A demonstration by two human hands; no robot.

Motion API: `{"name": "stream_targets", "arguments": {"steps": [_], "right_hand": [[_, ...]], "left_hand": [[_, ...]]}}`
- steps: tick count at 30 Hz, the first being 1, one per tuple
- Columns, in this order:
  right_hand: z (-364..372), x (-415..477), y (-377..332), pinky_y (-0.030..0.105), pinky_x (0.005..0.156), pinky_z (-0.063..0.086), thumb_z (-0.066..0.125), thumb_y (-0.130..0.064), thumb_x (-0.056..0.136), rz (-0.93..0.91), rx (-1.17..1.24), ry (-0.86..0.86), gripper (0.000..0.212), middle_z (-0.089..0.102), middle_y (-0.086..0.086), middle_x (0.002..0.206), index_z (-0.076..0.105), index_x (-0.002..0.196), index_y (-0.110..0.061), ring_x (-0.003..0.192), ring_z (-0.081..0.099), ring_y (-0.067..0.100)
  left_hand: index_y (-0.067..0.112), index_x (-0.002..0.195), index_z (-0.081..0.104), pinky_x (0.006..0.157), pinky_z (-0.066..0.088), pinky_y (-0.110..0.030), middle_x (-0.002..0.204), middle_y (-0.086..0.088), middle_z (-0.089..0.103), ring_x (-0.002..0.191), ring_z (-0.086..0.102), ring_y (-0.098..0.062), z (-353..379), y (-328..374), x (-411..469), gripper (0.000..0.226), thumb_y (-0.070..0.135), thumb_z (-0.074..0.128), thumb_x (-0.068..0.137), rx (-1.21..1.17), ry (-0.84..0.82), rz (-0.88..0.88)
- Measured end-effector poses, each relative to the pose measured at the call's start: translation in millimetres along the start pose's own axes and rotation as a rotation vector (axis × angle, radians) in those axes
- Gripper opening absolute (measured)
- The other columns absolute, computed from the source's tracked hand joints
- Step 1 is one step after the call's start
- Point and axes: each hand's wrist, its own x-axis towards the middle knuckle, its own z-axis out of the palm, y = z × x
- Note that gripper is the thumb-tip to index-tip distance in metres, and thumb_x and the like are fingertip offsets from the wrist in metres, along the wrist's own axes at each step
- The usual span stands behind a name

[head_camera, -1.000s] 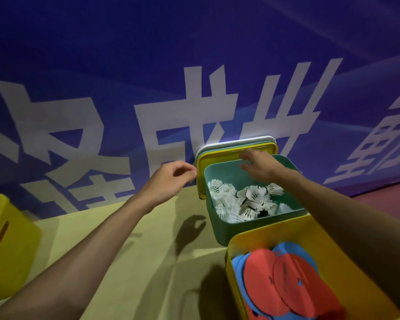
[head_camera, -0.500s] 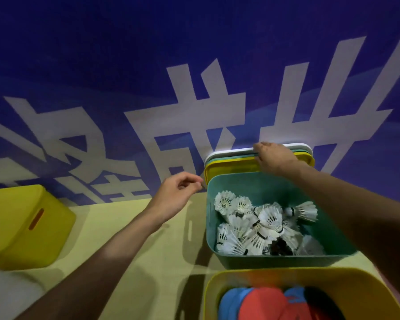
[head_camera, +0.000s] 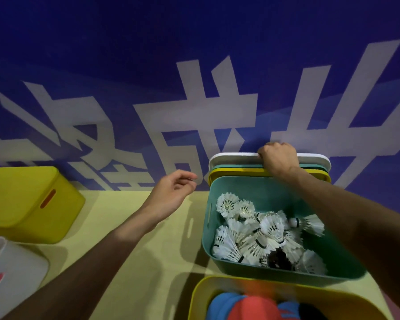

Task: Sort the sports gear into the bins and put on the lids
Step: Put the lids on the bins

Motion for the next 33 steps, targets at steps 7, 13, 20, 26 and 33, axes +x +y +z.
{"name": "stream_targets", "arguments": {"steps": [7,13,20,26,33], "right_hand": [[-46,4,-19,0.034,0.077,0.047,0.057,-0.012,0.091,-0.029,0.098,0.193,0.018,0.068,0.008,0.099,0.07,0.104,-0.012,0.088,0.063,0.025],[-84,-5,-64,0.035,0.075,0.046,0.053,-0.01,0.092,-0.096,0.142,0.334,0.018,0.068,0.009,0.091,0.071,0.094,-0.012,0.082,0.063,0.028],[-110,-16,-136,0.036,0.081,0.044,0.059,-0.004,0.082,-0.293,0.161,0.5,0.018,0.071,0.004,0.084,0.071,0.085,-0.017,0.074,0.063,0.025],[-128,-38,-240,0.04,0.093,0.042,0.067,-0.005,0.079,-0.415,0.156,0.549,0.022,0.073,0.002,0.096,0.073,0.095,-0.018,0.092,0.066,0.022],[-131,-73,-348,0.04,0.09,0.044,0.069,-0.005,0.081,-0.468,0.151,0.404,0.02,0.07,0.006,0.095,0.07,0.099,-0.014,0.089,0.064,0.024]], "left_hand": [[0.023,0.106,0.065,0.074,0.043,-0.012,0.103,0.004,0.067,0.099,0.061,-0.007,-26,12,-13,0.016,0.018,0.059,0.092,-0.025,0.101,-0.004],[0.021,0.109,0.065,0.097,0.047,-0.033,0.099,-0.001,0.071,0.094,0.067,-0.014,-70,2,-31,0.02,0.018,0.056,0.092,-0.173,0.199,-0.073],[0.01,0.14,0.037,0.08,0.055,-0.046,0.117,-0.016,0.065,0.095,0.071,-0.025,-124,-22,-52,0.057,0.04,0.054,0.094,-0.712,0.131,-0.327],[0.029,0.134,0.032,0.083,0.054,-0.057,0.126,-0.031,0.047,0.102,0.066,-0.039,-196,-63,-70,0.056,0.04,0.063,0.088,-1.234,0.1,-0.434],[-0.002,0.102,0.045,0.09,0.053,-0.044,0.124,-0.032,0.047,0.108,0.06,-0.045,-274,-128,-95,0.011,-0.004,0.049,0.092,-1.538,0.138,-0.486]]}}
